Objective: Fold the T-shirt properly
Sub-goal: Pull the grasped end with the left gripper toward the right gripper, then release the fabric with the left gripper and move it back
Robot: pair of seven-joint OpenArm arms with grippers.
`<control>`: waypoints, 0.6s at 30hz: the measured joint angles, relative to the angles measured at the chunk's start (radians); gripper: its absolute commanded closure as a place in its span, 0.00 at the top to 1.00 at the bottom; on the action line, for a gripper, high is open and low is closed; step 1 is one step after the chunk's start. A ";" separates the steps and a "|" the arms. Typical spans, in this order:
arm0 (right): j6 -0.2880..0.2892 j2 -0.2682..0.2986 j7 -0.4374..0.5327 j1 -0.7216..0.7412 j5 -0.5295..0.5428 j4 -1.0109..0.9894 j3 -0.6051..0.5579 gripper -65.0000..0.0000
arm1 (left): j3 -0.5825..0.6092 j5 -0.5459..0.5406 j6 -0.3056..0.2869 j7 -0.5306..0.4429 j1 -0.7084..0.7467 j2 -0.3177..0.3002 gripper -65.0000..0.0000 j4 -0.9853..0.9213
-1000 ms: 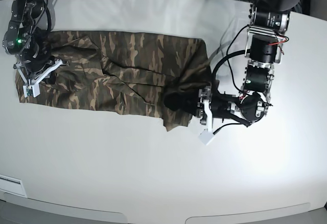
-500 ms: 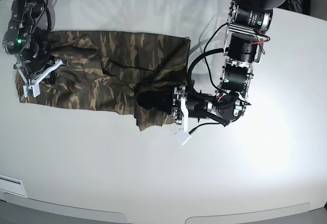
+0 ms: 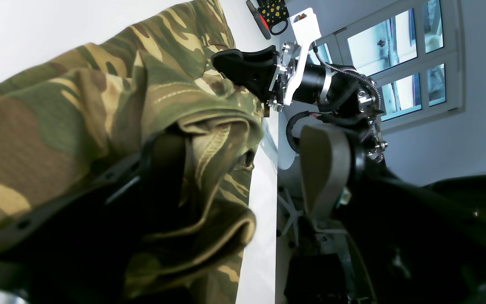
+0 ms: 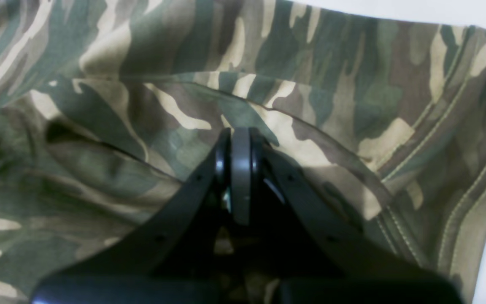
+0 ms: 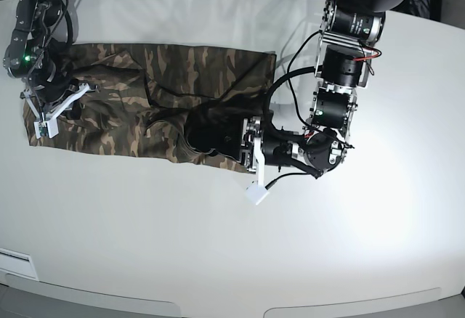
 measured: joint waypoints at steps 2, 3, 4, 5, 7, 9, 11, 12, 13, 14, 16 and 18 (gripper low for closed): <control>0.000 0.000 0.000 0.000 0.000 0.000 0.000 0.00 | -0.003 0.000 -0.005 0.001 -0.016 -0.002 0.67 0.000; 0.000 0.000 0.000 0.000 0.000 0.000 0.000 0.00 | -0.010 0.000 -0.006 0.000 -0.024 -0.001 0.67 0.000; 0.000 0.000 0.000 0.000 0.000 0.000 0.000 0.00 | -0.014 -0.002 -0.006 -0.001 -0.031 -0.002 0.67 0.000; 0.000 0.000 0.000 0.000 0.000 0.000 0.000 0.00 | -0.014 -0.005 -0.006 -0.002 -0.033 -0.002 0.67 0.000; 0.000 0.000 -0.001 0.000 0.001 0.000 0.000 0.00 | -0.014 -0.006 -0.013 0.000 -0.032 -0.002 0.67 0.000; 0.000 0.000 -0.001 0.000 0.000 0.000 0.000 0.00 | -0.014 -0.006 -0.021 0.000 -0.034 -0.008 0.67 0.000; 0.000 0.000 -0.001 0.000 0.000 0.000 0.000 0.00 | -0.014 -0.005 -0.021 0.002 -0.053 -0.022 0.67 0.000; 0.000 0.000 -0.001 0.000 0.001 0.000 0.000 0.00 | -0.017 -0.005 -0.021 0.002 -0.063 -0.029 0.67 0.000; 0.000 0.000 -0.001 0.000 0.000 0.000 0.000 0.00 | -0.027 -0.005 -0.021 0.002 -0.073 -0.035 0.66 0.000; 0.000 0.000 -0.001 0.000 0.000 0.000 0.000 0.00 | -0.037 -0.005 -0.021 -0.001 -0.079 -0.037 0.65 0.000; 0.000 0.000 -0.001 0.000 0.000 0.000 0.000 0.00 | -0.047 -0.007 -0.021 -0.004 -0.083 -0.040 0.61 0.000; 0.000 0.000 -0.001 0.000 0.001 0.000 0.000 0.00 | -0.045 -0.007 -0.021 -0.004 -0.077 -0.038 0.61 0.000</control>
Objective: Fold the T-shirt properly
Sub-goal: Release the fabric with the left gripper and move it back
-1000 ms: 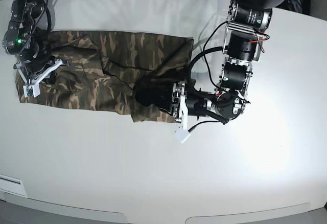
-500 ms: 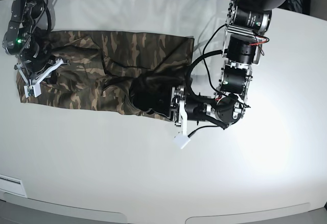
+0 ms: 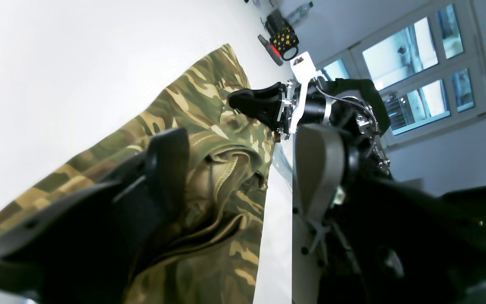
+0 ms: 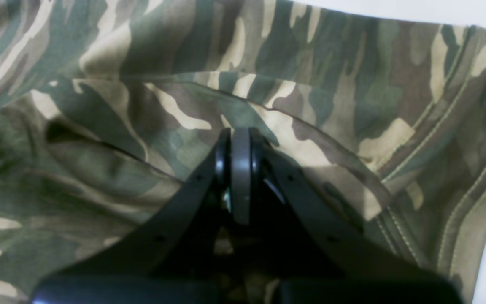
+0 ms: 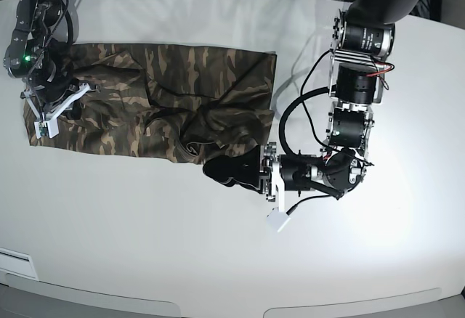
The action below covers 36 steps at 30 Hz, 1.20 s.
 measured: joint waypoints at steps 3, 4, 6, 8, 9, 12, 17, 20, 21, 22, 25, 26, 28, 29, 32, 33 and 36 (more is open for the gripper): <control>0.000 0.000 0.000 0.000 0.000 0.000 0.000 0.00 | 0.003 0.000 0.000 0.006 0.000 -0.003 0.61 0.000; 0.000 0.000 0.000 0.000 0.000 0.000 0.000 0.00 | 0.005 0.000 -0.002 0.004 -0.003 -0.015 0.61 0.000; 0.000 0.000 0.000 0.000 0.000 0.000 0.000 0.00 | 0.005 0.000 -0.002 0.003 -0.007 -0.059 0.61 0.000; 0.000 0.000 -0.001 0.000 0.000 0.000 0.000 0.00 | 0.005 0.000 -0.002 0.005 -0.014 -0.120 0.61 0.000; 0.000 0.000 -0.001 0.000 0.000 0.000 0.000 0.00 | 0.004 0.003 -0.002 0.004 -0.018 -0.150 0.61 0.000; 0.000 0.000 -0.001 0.000 0.000 0.000 0.000 0.00 | 0.000 0.001 0.007 0.002 -0.024 -0.225 0.40 0.000; 0.000 0.000 0.000 0.000 0.000 0.000 0.000 0.00 | 0.002 0.000 0.023 0.003 -0.010 -0.279 0.00 0.000; 0.000 -0.001 0.000 0.000 0.000 0.000 0.000 0.00 | 0.002 0.000 0.023 -0.003 0.024 -0.278 0.00 0.000; 0.000 -0.001 0.000 0.000 0.000 0.000 0.000 0.00 | 0.003 0.001 0.023 -0.003 0.038 -0.277 0.00 0.000; 0.000 -0.001 0.000 0.000 0.000 0.000 0.000 0.00 | 0.003 0.000 0.023 0.000 0.053 -0.276 0.00 0.000; 0.000 0.000 0.000 0.000 0.003 0.000 0.000 0.00 | 0.005 0.001 0.026 0.005 0.090 -0.277 0.00 0.000; 0.000 -0.001 -0.001 0.002 0.003 0.000 0.000 0.00 | 0.005 0.001 0.032 0.004 0.096 -0.277 0.00 0.000; 0.000 -0.002 0.001 0.002 0.003 0.000 0.000 0.00 | 0.005 0.000 0.032 0.003 0.100 -0.279 0.00 0.000; 0.000 -0.002 0.001 0.002 0.003 0.000 0.000 0.00 | 0.005 0.000 0.032 0.003 0.100 -0.280 0.00 0.000; 0.000 -0.002 0.001 0.002 0.003 0.000 0.000 0.00 | 0.005 0.000 0.032 -0.002 0.111 -0.277 0.00 0.000; 0.000 -0.002 0.001 0.002 0.004 0.000 0.000 0.00 | 0.005 0.000 0.032 -0.004 0.119 -0.274 0.00 0.000; 0.000 -0.003 -0.001 0.008 0.003 -0.002 0.000 0.00 | 0.008 0.000 0.032 -0.004 0.132 -0.256 0.00 0.000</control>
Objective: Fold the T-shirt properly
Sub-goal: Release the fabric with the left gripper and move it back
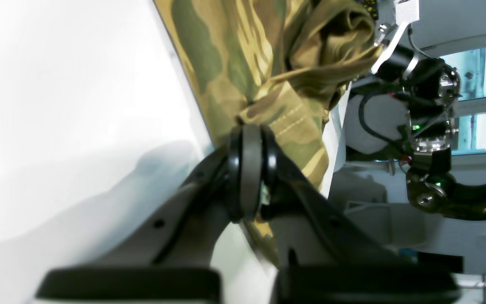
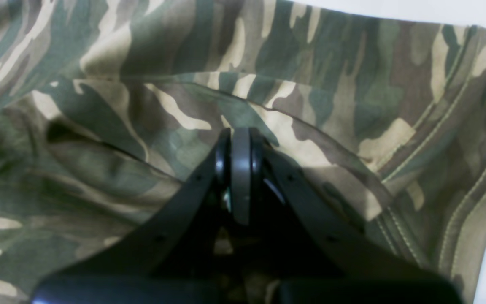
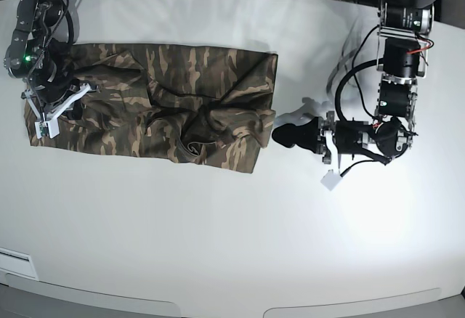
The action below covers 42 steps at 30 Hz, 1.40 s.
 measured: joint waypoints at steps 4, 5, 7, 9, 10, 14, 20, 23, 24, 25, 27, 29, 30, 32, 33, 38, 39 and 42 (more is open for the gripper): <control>0.001 -0.003 -0.008 0.020 0.000 -0.004 -0.002 0.00 | 0.061 -0.001 -0.001 -0.005 -0.011 0.030 0.00 0.000; 0.001 -0.003 -0.011 0.025 0.000 -0.005 -0.003 0.00 | 0.078 -0.008 -0.001 -0.006 -0.012 0.035 0.00 0.001; 0.001 -0.003 -0.014 0.025 0.000 -0.005 -0.003 0.00 | 0.109 -0.011 -0.002 -0.008 -0.015 0.043 0.00 0.002; 0.000 -0.004 -0.014 0.025 0.000 -0.005 -0.003 0.00 | 0.127 -0.016 -0.005 -0.008 -0.015 0.049 0.00 0.005; 0.000 -0.005 -0.014 0.025 0.000 -0.005 -0.003 0.00 | 0.129 -0.015 -0.005 -0.008 -0.016 0.057 0.00 0.005; 0.000 -0.005 -0.014 0.025 0.000 -0.005 -0.003 0.00 | 0.129 -0.013 0.008 -0.005 -0.017 0.099 0.00 0.006; 0.000 -0.005 -0.014 0.025 0.000 -0.005 -0.003 0.00 | 0.134 0.005 0.022 0.003 -0.008 0.169 0.00 0.059; 0.000 -0.005 -0.014 0.025 0.000 -0.005 -0.003 0.00 | 0.134 0.001 0.022 0.001 -0.010 0.204 0.00 0.095; 0.000 -0.005 -0.014 0.025 0.000 -0.005 -0.003 0.00 | 0.134 0.001 0.022 0.003 -0.011 0.217 0.00 0.105; 0.000 -0.005 -0.014 0.025 0.000 -0.005 -0.003 0.00 | 0.134 0.001 0.022 0.004 -0.011 0.229 0.00 0.117; 0.000 -0.005 -0.014 0.025 0.000 -0.005 -0.003 0.00 | 0.134 0.001 0.022 0.003 -0.011 0.250 0.00 0.137; 0.000 -0.005 -0.014 0.025 0.000 -0.005 -0.003 0.00 | 0.134 0.000 0.023 0.003 -0.011 0.274 0.00 0.146; 0.000 -0.005 -0.014 0.025 0.000 -0.005 -0.003 0.00 | 0.134 0.001 0.022 0.003 -0.011 0.284 0.00 0.146; 0.000 -0.005 -0.014 0.025 0.000 -0.005 -0.003 0.00 | 0.134 0.001 0.022 0.004 -0.011 0.295 0.00 0.152; 0.000 -0.005 -0.014 0.025 0.000 -0.005 -0.003 0.00 | 0.134 0.001 0.021 0.008 -0.011 0.294 0.00 0.161; 0.000 -0.005 -0.014 0.025 -0.001 -0.005 -0.003 0.00 | 0.089 0.003 0.014 0.013 -0.060 0.190 0.00 0.247; 0.000 -0.005 -0.014 0.025 -0.002 -0.005 -0.003 0.00 | 0.070 0.001 0.007 0.010 -0.078 0.158 0.00 0.261; 0.000 -0.005 -0.014 0.025 -0.003 -0.005 -0.003 0.00 | 0.012 0.000 -0.004 0.006 -0.117 0.064 0.00 0.276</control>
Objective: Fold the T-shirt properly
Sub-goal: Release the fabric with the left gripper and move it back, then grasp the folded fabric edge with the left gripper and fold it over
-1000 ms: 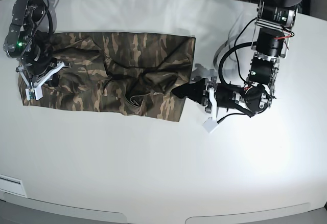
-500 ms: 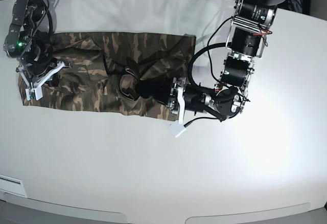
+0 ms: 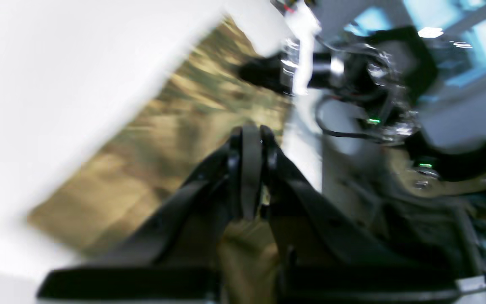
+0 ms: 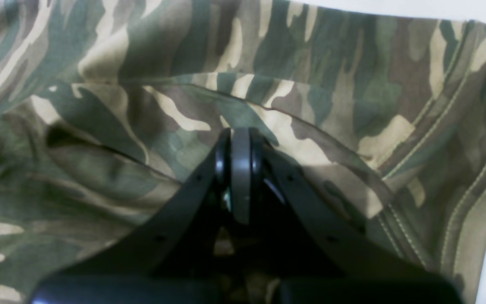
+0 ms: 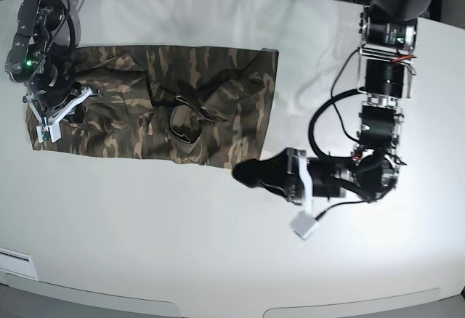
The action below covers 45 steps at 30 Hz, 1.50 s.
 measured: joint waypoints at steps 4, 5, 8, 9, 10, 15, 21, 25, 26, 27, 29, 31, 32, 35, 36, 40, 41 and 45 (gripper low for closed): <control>0.000 0.000 0.000 0.000 -0.001 0.000 0.000 0.00 | -0.011 0.071 -0.003 -0.003 0.034 -0.077 0.00 0.000; -0.001 0.000 0.000 0.000 0.000 0.000 0.000 0.00 | 0.003 0.084 -0.003 0.002 0.053 -0.082 0.00 0.000; -0.001 0.000 0.001 0.000 0.000 0.000 0.000 0.00 | 0.072 0.091 -0.003 0.003 0.122 -0.075 0.00 -0.001; -0.001 0.000 0.000 0.000 0.000 0.000 0.000 0.00 | 0.098 0.091 -0.003 0.005 0.140 -0.069 0.00 -0.001; -0.002 0.000 0.000 0.000 0.000 0.000 0.000 0.00 | 0.119 0.092 -0.004 0.005 0.153 -0.066 0.00 -0.001; -0.005 0.000 0.000 0.000 0.000 0.000 0.000 0.00 | 0.189 0.130 0.020 0.001 0.166 -0.076 0.00 -0.001; -0.005 0.000 0.000 0.000 0.000 0.000 0.000 0.00 | 0.232 0.087 0.011 0.005 0.181 0.018 0.00 -0.001; -0.004 0.000 0.000 0.000 0.004 0.000 0.000 0.00 | 0.233 0.087 0.000 0.005 0.179 0.100 0.00 -0.001; -0.005 0.000 0.000 0.000 0.003 0.000 0.000 0.00 | 0.233 0.082 0.000 0.004 0.178 0.117 0.00 -0.001; -0.005 0.000 0.000 0.000 0.003 0.000 0.000 0.00 | 0.233 0.062 0.000 0.003 0.178 0.134 0.00 -0.001; -0.005 0.000 0.000 0.000 0.003 0.000 0.000 0.00 | 0.233 0.009 -0.002 0.002 0.177 0.153 0.00 -0.001; -0.004 0.000 0.000 0.000 0.004 0.000 0.000 0.00 | 0.233 0.001 -0.011 0.003 0.162 0.160 0.00 0.000; -0.004 0.000 0.000 0.000 0.004 0.000 0.000 0.00 | 0.232 0.001 -0.012 0.003 0.153 0.160 0.00 0.003; -0.003 0.000 0.000 0.000 0.003 0.000 0.000 0.00 | 0.192 0.001 -0.027 0.005 0.114 0.149 0.00 0.013; -0.002 0.000 -0.001 0.000 0.003 0.000 0.000 0.00 | 0.173 0.003 -0.027 0.005 0.099 0.146 0.00 0.013; -0.001 0.000 -0.001 0.000 0.003 0.000 0.000 0.00 | 0.079 0.088 -0.030 0.001 0.061 0.146 0.00 0.014; -0.001 0.000 0.000 0.000 0.003 0.000 0.000 0.00 | 0.062 0.110 -0.030 0.002 0.061 0.146 0.00 0.015; -0.001 0.000 0.000 0.000 0.003 0.000 0.000 0.00 | 0.053 0.270 -0.027 0.005 0.074 0.143 0.00 0.015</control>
